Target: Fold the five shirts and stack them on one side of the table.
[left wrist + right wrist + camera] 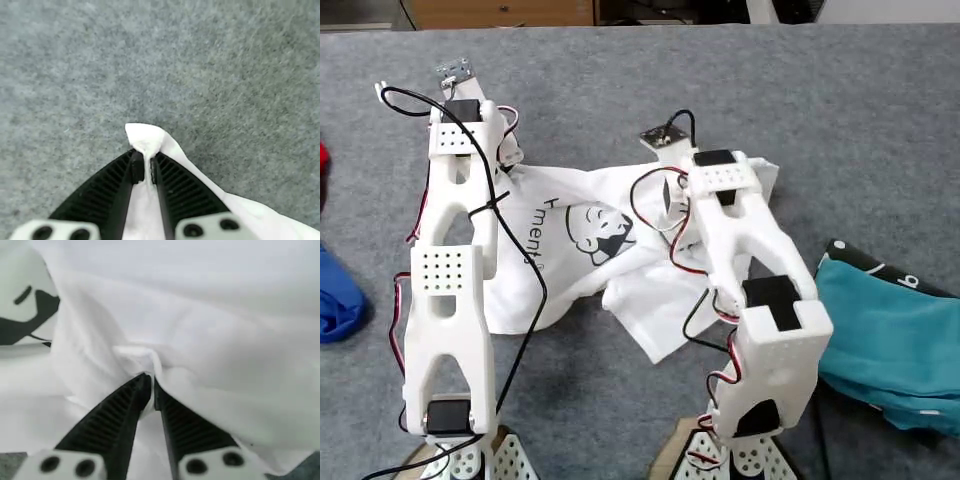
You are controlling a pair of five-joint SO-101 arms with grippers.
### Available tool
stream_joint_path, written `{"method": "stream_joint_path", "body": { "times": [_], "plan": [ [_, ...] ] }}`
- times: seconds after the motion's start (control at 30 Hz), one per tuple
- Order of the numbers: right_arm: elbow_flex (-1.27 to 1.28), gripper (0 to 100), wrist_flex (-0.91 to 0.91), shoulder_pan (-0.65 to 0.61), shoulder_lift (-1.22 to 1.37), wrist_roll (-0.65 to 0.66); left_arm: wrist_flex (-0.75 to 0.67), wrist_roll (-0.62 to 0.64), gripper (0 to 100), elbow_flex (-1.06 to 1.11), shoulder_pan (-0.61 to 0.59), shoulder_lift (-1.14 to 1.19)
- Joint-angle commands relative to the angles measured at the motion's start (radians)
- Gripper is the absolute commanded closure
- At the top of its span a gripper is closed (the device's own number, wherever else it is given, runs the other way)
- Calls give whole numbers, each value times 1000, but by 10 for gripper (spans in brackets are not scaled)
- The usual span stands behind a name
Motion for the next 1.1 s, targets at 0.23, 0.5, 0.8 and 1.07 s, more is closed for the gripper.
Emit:
{"method": "stream_joint_path", "body": {
  "times": [0.23,0.5,0.8,1.07],
  "plan": [
    [-397,729,410,-13,-143,21,-17,2,981,-38,-11,-8],
    [-615,738,427,-74,-28,-25,-17,2,981,-38,-11,-8],
    [-842,738,499,-157,236,-144,-18,2,981,-38,-11,-8],
    [-946,738,618,-170,351,-167,-18,2,981,-38,-11,-8]
  ]
}}
